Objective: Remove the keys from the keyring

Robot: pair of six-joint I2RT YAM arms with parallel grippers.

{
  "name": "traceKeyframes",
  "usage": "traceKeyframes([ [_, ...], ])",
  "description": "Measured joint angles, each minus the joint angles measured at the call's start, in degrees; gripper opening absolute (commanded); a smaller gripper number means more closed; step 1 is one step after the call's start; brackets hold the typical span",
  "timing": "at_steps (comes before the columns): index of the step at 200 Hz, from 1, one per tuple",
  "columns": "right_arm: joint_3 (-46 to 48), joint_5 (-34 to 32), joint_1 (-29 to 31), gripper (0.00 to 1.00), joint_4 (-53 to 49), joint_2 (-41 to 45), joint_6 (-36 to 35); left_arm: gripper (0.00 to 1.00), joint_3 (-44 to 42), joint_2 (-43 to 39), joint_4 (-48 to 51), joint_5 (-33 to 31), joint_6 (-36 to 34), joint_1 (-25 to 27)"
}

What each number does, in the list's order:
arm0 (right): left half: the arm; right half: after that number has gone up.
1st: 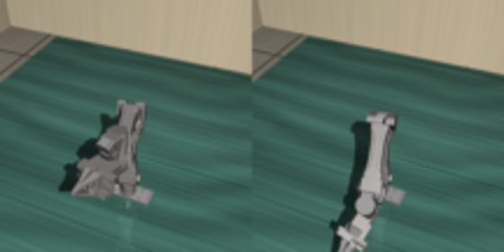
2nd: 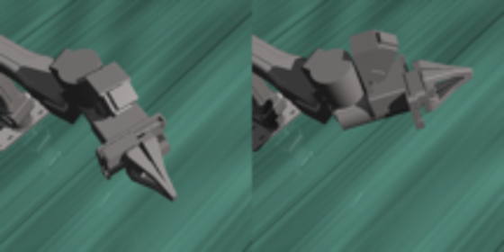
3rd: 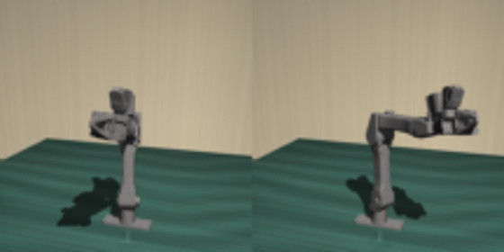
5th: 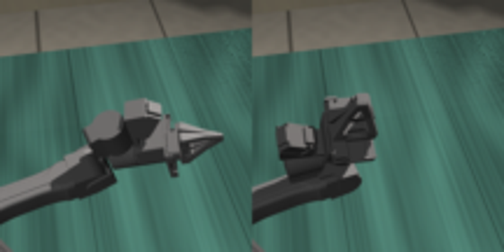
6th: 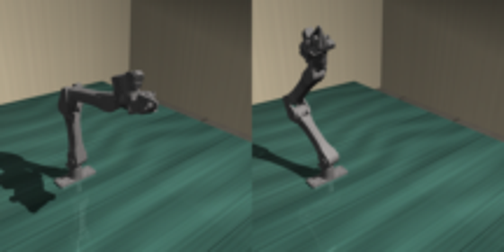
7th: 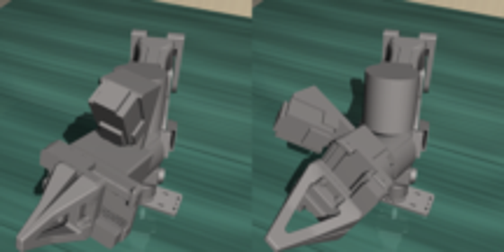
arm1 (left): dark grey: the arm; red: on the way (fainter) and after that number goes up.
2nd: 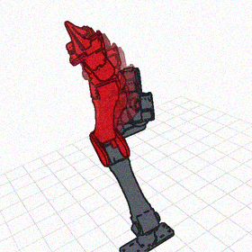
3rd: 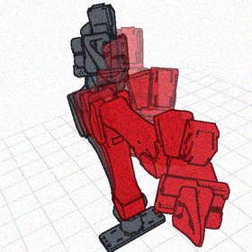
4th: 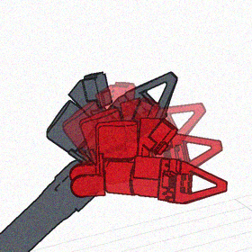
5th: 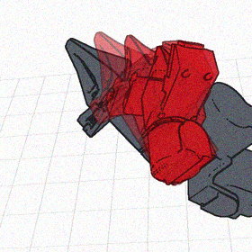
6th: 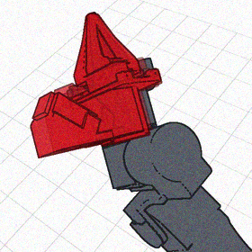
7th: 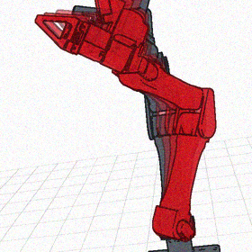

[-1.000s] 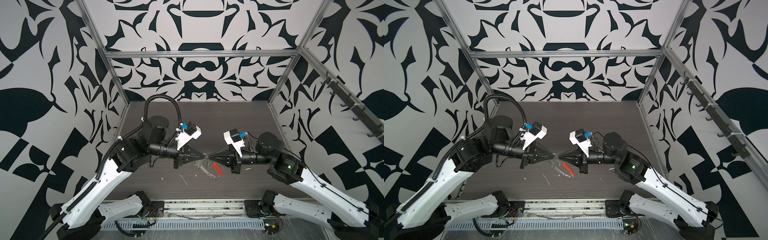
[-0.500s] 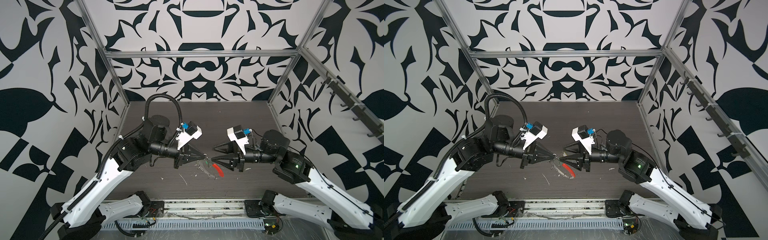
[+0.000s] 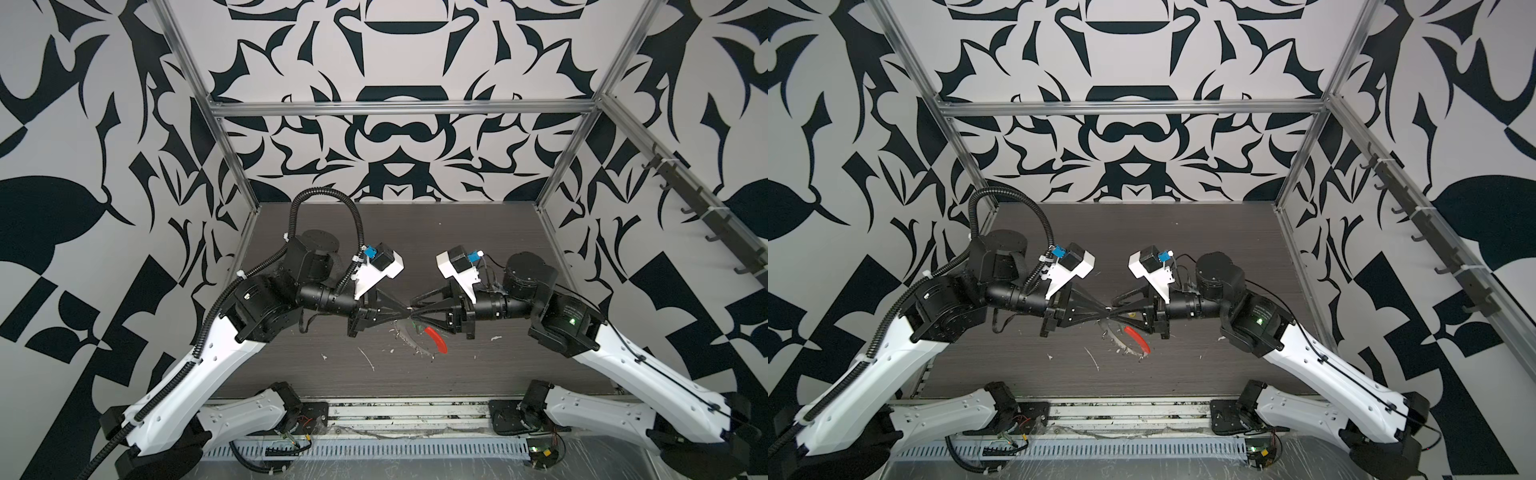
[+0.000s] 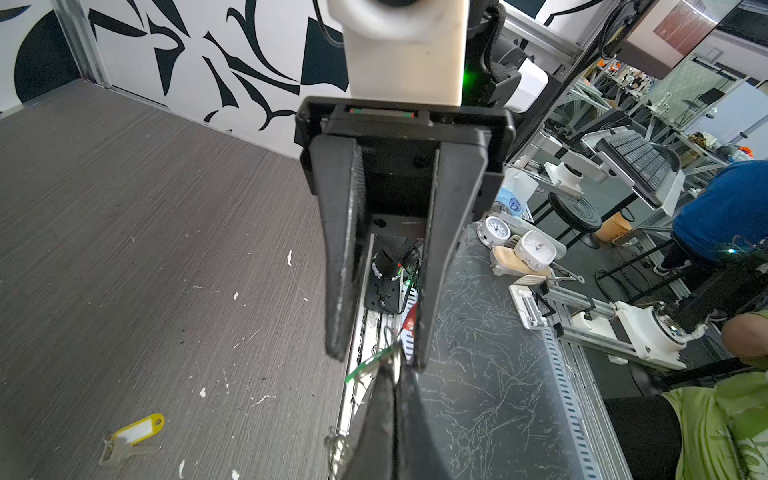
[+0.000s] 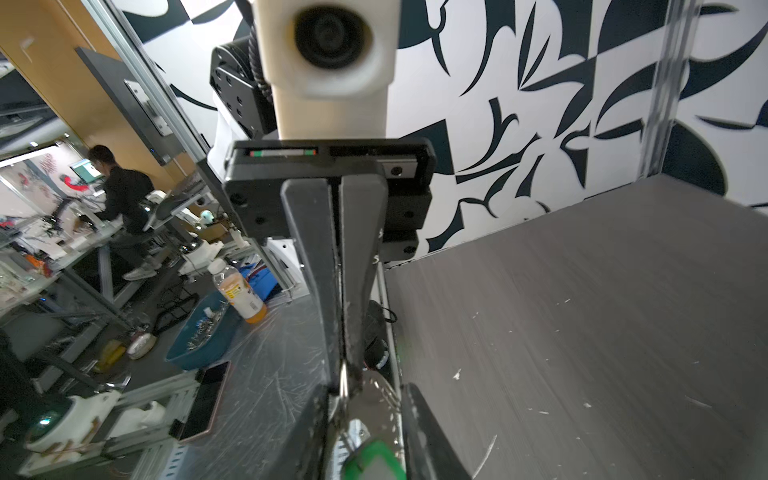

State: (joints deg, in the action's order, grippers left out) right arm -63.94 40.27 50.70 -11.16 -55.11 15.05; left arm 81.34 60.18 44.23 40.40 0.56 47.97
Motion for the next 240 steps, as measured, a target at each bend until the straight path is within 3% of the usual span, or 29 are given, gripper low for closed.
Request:
traceKeyframes([
  [35,-0.3,0.9,0.0,0.00,0.0,0.0,0.0,0.00,0.0,0.0,0.0,-0.3,0.0,0.0],
  [67,-0.5,1.0,0.0,0.00,-0.2,0.0,0.3,0.00,0.0,0.0,-0.2,-0.5,0.0,0.0],
  [85,-0.5,0.2,0.0,0.00,-0.3,0.0,0.2,0.30,0.0,-0.1,-0.3,-1.6,0.8,0.0],
  [102,-0.8,-1.6,0.0,0.00,-1.4,0.0,0.2,0.45,-0.3,-0.7,-1.3,-3.5,0.9,0.0],
  [120,-0.9,-4.6,0.0,0.00,-2.6,0.0,0.1,0.51,-2.2,-3.0,-3.5,-6.9,2.6,0.0],
  [181,-0.9,-13.3,1.2,0.00,-4.6,0.1,-0.4,0.52,-12.5,-12.8,-14.5,-17.9,6.5,0.0],
  [240,-0.9,-12.3,1.3,0.00,-5.7,0.2,-2.9,0.45,-16.9,-10.1,-21.0,-16.7,6.1,0.0],
])
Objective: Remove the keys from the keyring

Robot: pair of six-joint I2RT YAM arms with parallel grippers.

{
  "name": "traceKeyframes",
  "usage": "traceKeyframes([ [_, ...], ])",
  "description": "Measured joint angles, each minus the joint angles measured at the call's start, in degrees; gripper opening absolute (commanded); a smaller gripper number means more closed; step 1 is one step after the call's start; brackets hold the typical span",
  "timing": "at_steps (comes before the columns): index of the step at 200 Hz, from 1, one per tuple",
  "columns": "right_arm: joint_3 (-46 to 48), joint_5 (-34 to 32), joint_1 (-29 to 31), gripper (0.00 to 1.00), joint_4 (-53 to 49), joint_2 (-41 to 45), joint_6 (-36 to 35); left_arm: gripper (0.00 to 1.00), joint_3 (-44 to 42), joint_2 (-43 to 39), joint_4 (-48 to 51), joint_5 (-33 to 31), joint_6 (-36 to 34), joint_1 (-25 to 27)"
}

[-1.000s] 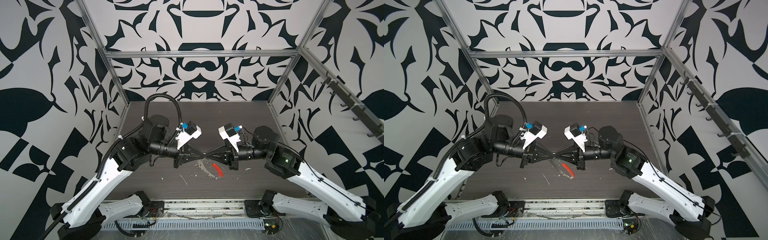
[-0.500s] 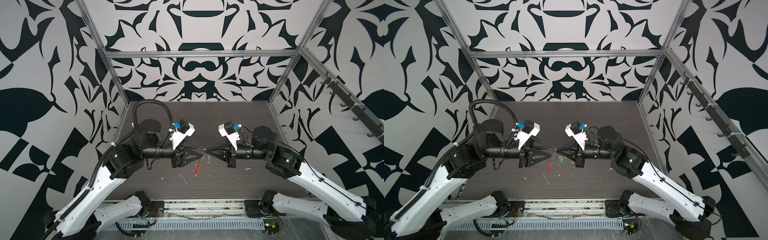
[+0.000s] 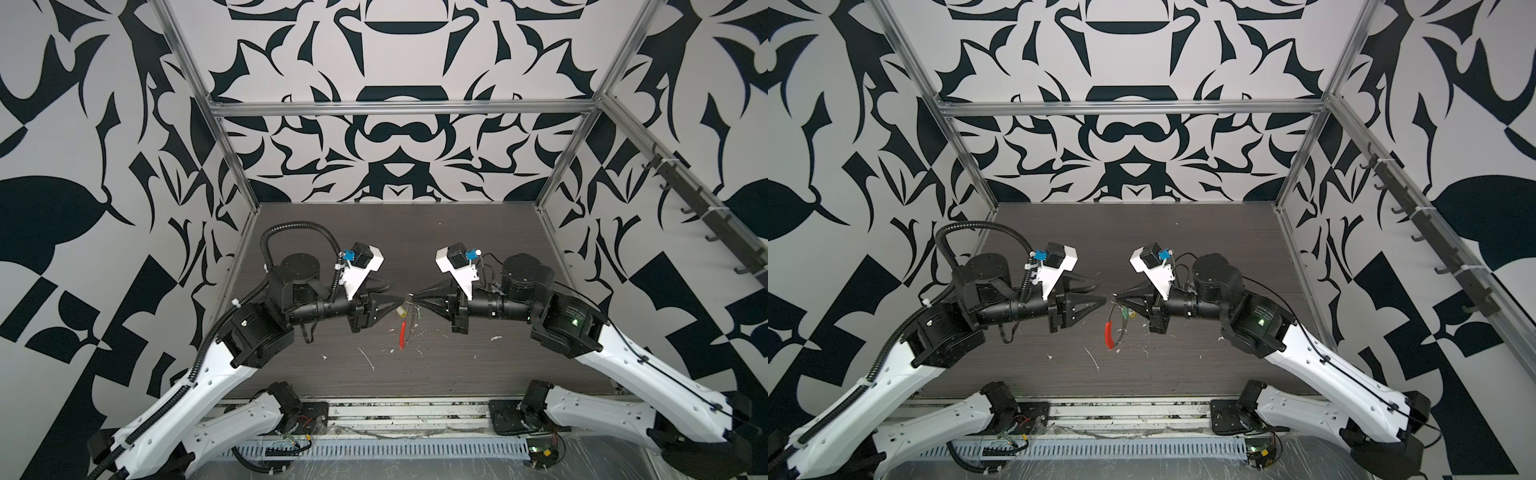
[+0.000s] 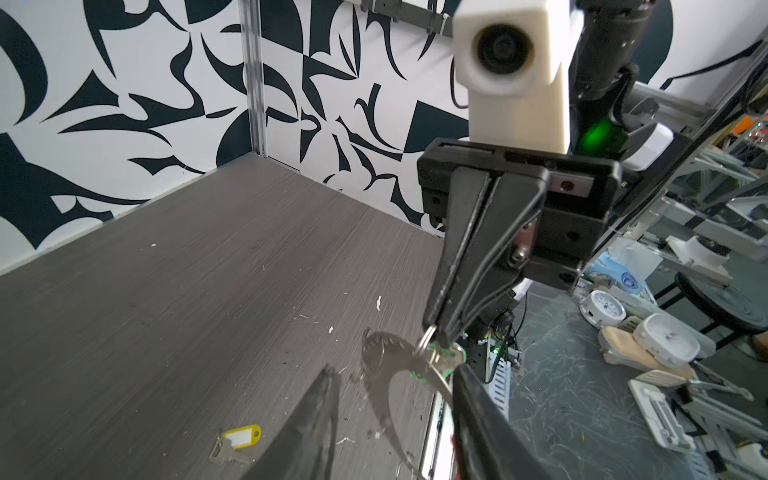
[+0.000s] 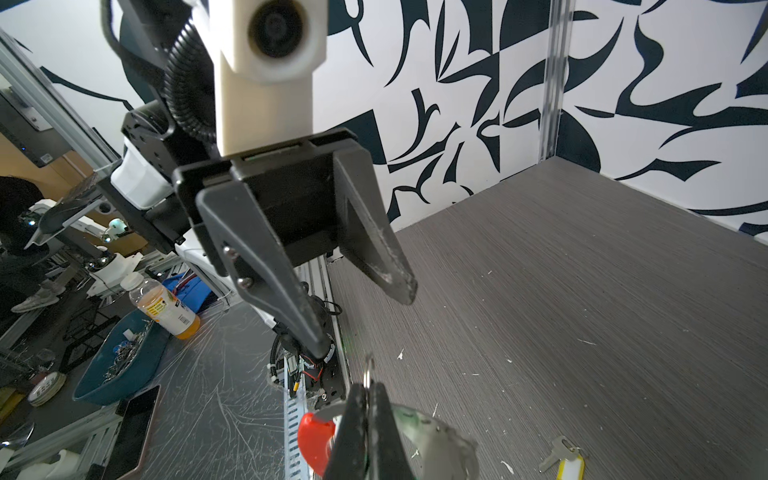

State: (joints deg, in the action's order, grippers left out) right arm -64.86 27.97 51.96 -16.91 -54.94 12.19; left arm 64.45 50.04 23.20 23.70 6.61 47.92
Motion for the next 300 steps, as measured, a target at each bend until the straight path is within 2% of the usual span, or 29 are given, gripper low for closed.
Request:
traceKeyframes([
  [78,0.0,2.5,0.0,0.00,-1.3,1.2,-1.4,0.39,0.3,3.1,-1.1,9.4,-0.5,0.0],
  [99,0.0,2.4,0.0,0.00,-1.3,1.2,-1.4,0.33,0.6,4.6,-0.8,10.7,-0.5,0.0],
  [193,0.0,2.0,0.0,0.00,-1.3,0.3,-1.1,0.14,1.3,4.8,-0.5,11.3,-0.9,0.0],
  [259,0.0,1.2,0.0,0.00,-1.3,0.3,-0.5,0.11,1.7,4.8,0.2,11.2,-0.9,0.0],
  [282,0.0,0.9,0.0,0.00,-1.2,0.3,-0.2,0.21,1.7,4.9,0.2,10.9,-1.0,0.0],
  [300,0.0,0.7,0.1,0.00,-0.9,0.3,-0.1,0.19,1.7,4.9,0.3,10.6,-0.8,0.0],
])
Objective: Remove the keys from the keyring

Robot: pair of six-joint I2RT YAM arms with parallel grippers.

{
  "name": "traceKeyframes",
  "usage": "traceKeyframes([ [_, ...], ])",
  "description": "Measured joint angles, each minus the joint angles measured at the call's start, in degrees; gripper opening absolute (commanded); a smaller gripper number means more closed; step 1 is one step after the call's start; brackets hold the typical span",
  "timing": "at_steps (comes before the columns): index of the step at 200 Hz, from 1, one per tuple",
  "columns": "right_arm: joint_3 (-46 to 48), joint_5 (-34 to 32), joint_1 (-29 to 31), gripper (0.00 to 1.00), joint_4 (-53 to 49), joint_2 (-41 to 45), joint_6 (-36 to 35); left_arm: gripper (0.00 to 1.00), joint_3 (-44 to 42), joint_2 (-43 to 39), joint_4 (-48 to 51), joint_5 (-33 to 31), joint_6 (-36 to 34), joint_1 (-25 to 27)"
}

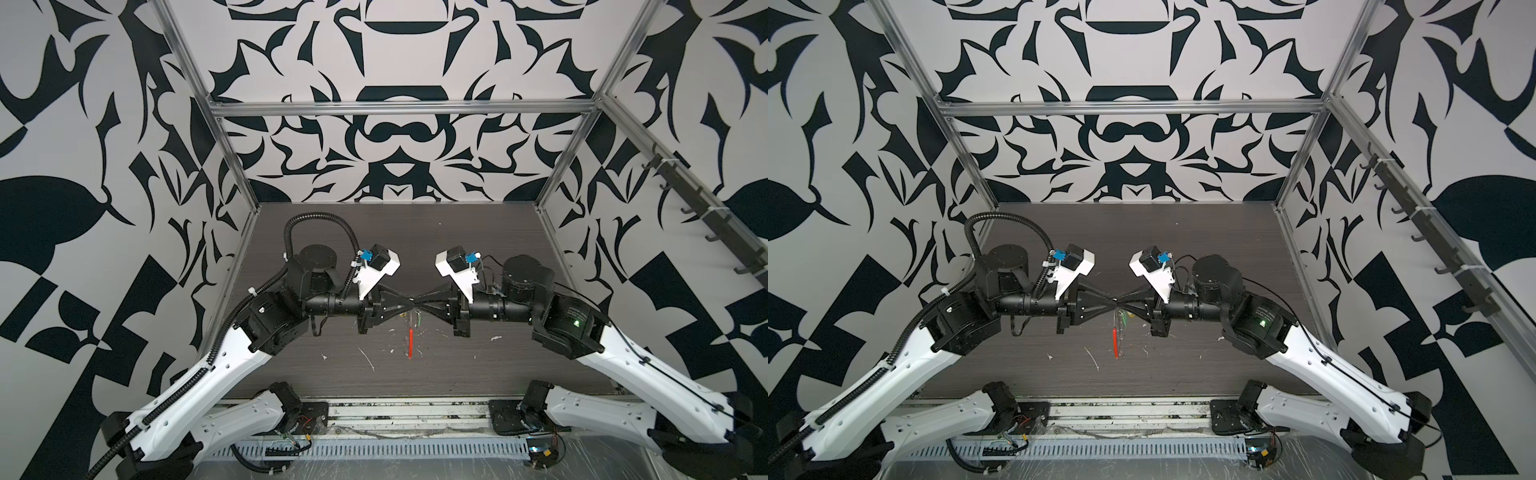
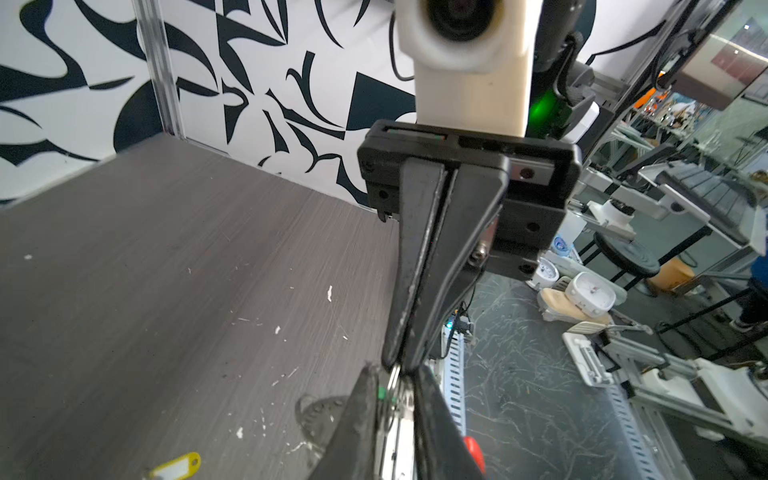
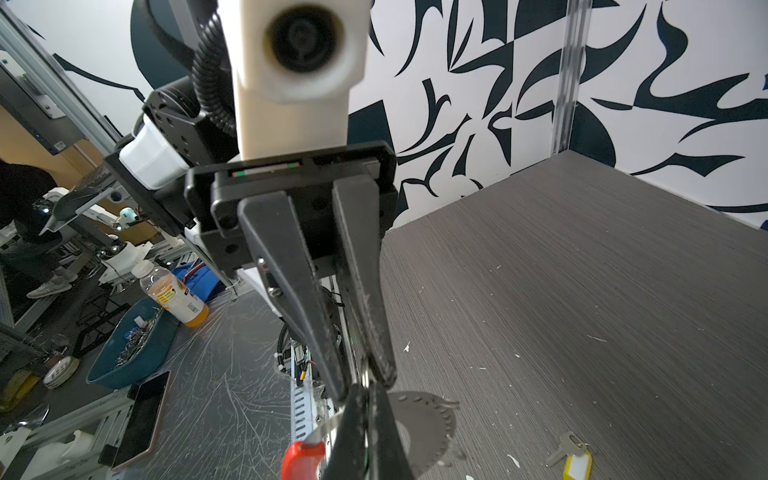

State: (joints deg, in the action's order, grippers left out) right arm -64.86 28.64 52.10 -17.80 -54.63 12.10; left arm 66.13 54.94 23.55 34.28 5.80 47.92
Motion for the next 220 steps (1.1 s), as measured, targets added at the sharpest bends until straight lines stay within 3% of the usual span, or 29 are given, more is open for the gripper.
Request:
traceKeyframes([
  [35,0.0,-0.4,0.0,0.00,0.0,0.6,0.0,0.09,0.0,-0.1,0.1,-0.4,0.0,0.0],
  [48,0.0,-0.8,0.0,0.00,0.1,0.8,0.1,0.00,0.1,-0.1,0.0,-0.4,0.1,0.0],
  [94,0.1,-0.8,0.1,0.00,0.2,1.0,0.3,0.00,0.1,-0.2,0.0,-0.5,0.0,0.0],
  [120,0.1,-0.9,0.1,0.30,0.9,1.0,0.7,0.00,0.1,-0.7,-0.2,-0.7,-0.3,0.1],
  [135,0.2,-0.9,0.1,0.40,1.5,1.4,1.3,0.00,0.1,-0.9,-0.1,-0.6,-0.5,0.0],
  [175,1.6,-0.9,0.1,0.51,2.8,5.0,1.4,0.00,0.1,-1.0,-0.1,-0.6,-1.0,0.0],
  [220,4.4,0.7,0.1,0.52,4.0,6.1,1.7,0.00,0.1,-1.8,-0.1,0.0,-1.2,0.0],
])
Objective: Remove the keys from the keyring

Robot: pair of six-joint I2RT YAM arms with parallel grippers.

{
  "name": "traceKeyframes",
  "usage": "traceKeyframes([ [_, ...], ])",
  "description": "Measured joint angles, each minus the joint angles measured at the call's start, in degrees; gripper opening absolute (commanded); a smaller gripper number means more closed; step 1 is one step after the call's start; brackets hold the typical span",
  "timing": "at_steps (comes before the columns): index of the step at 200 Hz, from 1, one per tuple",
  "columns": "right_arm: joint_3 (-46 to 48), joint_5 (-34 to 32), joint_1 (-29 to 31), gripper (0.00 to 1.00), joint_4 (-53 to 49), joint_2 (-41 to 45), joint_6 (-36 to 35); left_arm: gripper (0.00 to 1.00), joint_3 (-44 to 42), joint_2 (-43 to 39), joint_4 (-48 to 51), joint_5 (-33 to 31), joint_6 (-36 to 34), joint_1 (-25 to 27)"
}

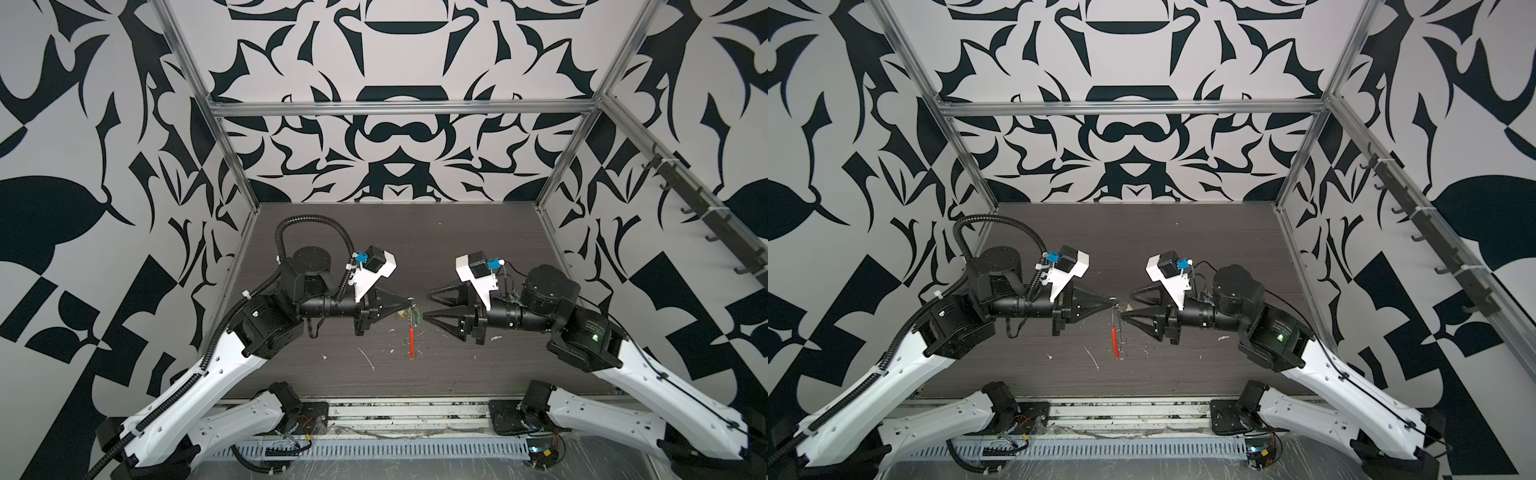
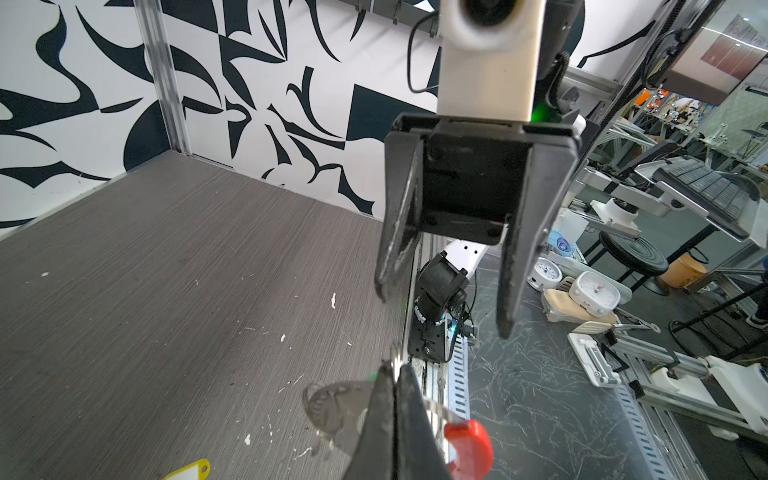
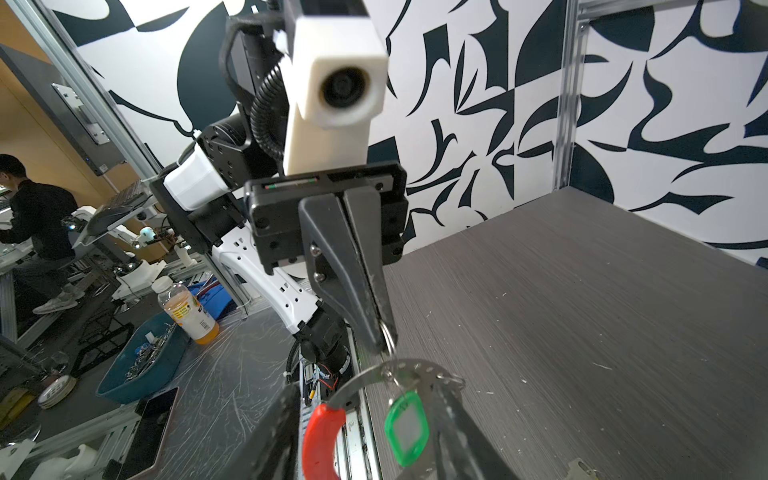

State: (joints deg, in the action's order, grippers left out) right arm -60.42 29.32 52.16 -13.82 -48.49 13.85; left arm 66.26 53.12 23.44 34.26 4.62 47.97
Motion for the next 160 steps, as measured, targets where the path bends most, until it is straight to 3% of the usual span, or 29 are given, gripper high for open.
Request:
traceKeyframes([
  [31,1.6,0.6,0.0,0.51,0.0,-0.6,0.2,0.00,0.0,-0.7,0.0,1.4,0.0,0.0],
  [64,1.7,1.9,0.0,0.43,1.2,-1.2,0.7,0.00,0.0,-0.7,0.0,2.4,0.0,0.0],
  [123,1.8,2.9,0.0,0.00,2.8,-1.9,1.2,0.00,-0.2,-1.4,-1.3,2.6,0.9,0.0],
  [160,2.4,3.0,0.1,0.00,4.4,-1.8,1.8,0.00,-1.6,-3.1,-4.6,2.4,2.2,0.0],
])
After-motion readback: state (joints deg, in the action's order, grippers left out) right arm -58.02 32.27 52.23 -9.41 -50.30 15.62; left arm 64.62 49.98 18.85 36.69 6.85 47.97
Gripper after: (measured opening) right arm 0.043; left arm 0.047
